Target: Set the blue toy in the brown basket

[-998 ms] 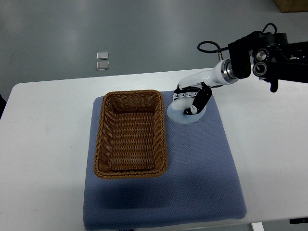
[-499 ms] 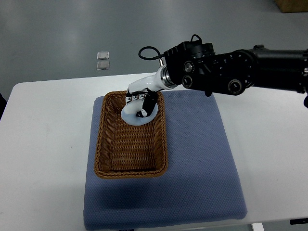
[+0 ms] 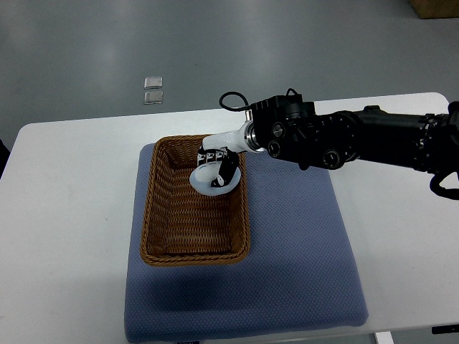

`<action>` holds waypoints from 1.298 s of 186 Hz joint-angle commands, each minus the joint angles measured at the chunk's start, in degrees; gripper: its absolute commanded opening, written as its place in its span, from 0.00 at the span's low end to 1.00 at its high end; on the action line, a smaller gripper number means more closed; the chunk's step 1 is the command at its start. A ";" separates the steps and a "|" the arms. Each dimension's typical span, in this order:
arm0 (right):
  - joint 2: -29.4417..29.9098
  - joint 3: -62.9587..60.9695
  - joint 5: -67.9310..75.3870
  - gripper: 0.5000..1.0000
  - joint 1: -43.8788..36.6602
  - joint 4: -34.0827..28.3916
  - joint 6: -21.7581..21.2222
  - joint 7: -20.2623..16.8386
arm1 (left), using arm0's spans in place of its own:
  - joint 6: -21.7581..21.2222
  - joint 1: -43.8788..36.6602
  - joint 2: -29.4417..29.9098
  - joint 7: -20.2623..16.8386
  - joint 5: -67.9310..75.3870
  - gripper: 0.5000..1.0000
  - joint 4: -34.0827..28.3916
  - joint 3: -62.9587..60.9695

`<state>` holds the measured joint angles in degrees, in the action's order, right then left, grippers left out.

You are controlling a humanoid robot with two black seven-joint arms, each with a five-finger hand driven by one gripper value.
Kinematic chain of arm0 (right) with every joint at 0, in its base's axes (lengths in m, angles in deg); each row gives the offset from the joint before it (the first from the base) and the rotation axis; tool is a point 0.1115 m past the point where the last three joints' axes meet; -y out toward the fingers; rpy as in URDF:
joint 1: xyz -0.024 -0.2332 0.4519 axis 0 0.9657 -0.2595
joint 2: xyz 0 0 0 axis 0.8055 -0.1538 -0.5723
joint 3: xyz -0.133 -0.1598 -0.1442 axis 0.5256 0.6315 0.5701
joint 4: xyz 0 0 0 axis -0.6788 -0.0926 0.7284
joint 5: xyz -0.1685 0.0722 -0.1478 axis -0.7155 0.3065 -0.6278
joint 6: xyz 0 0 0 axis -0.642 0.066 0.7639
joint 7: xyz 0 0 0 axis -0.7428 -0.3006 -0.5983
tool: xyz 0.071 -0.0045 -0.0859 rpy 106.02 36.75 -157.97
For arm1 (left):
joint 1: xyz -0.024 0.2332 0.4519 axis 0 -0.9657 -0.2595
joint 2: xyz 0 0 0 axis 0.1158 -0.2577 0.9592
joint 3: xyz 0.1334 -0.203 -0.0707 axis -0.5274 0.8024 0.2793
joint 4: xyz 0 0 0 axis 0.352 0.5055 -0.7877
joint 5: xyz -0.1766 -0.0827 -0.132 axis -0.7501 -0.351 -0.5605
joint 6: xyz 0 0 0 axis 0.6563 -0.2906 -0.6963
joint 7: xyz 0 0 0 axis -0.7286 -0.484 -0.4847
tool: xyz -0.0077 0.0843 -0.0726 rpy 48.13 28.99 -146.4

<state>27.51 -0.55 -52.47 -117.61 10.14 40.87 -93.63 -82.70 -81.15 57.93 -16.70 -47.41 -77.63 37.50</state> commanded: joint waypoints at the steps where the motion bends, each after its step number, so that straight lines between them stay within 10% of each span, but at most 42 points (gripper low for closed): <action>1: 0.00 -0.08 0.19 0.43 0.32 0.13 0.61 0.09 | -0.01 0.00 0.00 0.01 0.00 1.00 0.00 0.00; 242: -3.34 -21.26 5.82 0.69 -3.11 -0.31 0.08 0.70 | -0.01 0.00 0.00 0.01 0.00 1.00 -0.09 -0.18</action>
<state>26.92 -14.36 -46.72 -121.56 9.81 40.83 -93.02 -82.72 -81.15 57.93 -16.67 -47.42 -77.72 37.32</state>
